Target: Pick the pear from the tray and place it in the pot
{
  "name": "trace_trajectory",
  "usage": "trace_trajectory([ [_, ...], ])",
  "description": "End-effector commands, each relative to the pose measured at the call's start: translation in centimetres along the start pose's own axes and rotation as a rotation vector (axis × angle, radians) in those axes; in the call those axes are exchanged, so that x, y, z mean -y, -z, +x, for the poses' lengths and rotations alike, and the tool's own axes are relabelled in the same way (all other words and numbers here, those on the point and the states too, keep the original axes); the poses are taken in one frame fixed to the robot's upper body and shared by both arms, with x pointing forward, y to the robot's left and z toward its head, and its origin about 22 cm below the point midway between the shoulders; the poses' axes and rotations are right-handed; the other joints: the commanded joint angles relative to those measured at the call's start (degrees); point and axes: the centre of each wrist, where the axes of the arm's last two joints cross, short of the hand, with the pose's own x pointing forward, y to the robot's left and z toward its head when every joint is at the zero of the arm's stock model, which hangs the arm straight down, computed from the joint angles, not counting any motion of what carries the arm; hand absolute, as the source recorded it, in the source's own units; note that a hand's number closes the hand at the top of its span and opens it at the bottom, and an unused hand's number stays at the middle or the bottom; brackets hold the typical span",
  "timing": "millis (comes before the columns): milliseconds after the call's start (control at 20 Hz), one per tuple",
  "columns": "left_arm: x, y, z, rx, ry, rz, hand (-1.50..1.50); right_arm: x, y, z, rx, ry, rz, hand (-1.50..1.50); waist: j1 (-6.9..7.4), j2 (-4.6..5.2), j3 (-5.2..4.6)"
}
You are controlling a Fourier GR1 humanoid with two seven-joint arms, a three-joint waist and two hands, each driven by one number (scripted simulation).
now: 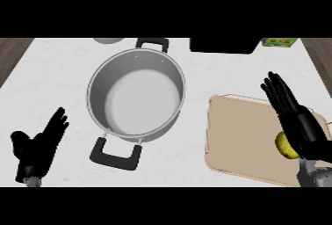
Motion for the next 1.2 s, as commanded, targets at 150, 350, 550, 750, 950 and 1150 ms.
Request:
trace_trajectory([
  [150, -4.9, 0.9, 2.0, 0.059, 0.167, 0.169, 0.0, 4.7, -1.6, -2.0, -0.12, 0.106, -0.617, 1.5, -4.39, -0.23, 0.84],
  [350, -5.5, 0.1, 0.8, -0.028, 0.181, 0.22, 0.0, 10.5, -8.2, -4.8, -0.353, -0.202, -1.122, 1.5, -8.66, 1.13, 0.48],
  [550, -4.7, 0.3, 0.8, -0.058, 0.217, 0.196, 0.0, 7.6, -7.5, -6.2, -0.313, -0.291, -1.463, -1.5, -4.59, 0.13, 0.52],
  [750, -3.3, 2.7, 3.7, -0.071, 0.225, 0.196, 0.0, 3.0, -5.2, -5.6, -0.288, -0.327, -1.542, -1.5, -3.91, -0.12, 0.34],
  [950, -2.0, 2.5, 4.9, -0.063, 0.232, 0.163, 0.0, 2.2, -7.5, -6.2, -0.5, -0.376, -1.42, -1.5, -2.64, -0.32, 0.29],
  [1150, -2.6, 2.0, 4.1, -0.073, 0.244, 0.174, 0.0, 4.4, -10.4, -5.7, -0.739, -0.412, -1.309, -1.5, -2.47, -0.37, 0.03],
])
